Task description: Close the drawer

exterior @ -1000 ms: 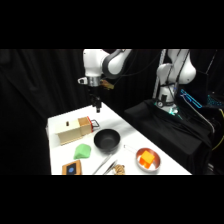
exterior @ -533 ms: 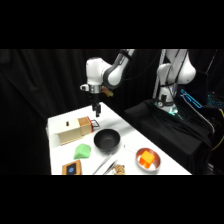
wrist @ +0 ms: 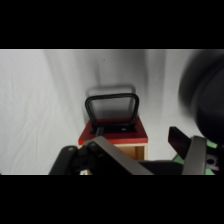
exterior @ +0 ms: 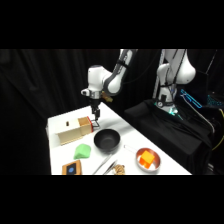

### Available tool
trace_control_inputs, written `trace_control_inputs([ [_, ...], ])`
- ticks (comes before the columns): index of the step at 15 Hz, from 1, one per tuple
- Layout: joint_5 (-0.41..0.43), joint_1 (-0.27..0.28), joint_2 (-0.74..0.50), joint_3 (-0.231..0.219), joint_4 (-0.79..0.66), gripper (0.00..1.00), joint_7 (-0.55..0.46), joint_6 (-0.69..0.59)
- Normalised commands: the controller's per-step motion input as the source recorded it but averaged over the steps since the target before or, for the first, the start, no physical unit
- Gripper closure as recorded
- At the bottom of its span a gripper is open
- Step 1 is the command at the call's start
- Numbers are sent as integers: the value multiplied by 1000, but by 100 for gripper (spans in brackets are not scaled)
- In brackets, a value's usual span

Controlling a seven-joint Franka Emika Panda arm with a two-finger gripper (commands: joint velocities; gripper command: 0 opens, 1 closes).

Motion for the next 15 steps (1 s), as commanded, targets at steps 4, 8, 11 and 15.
trace_control_inputs([
  [4,111,-130,108,138,2,0,-37,308],
  [8,97,-131,134,144,26,0,-23,296],
  [11,85,-129,172,152,62,0,0,274],
  [15,73,-130,218,157,117,0,20,260],
])
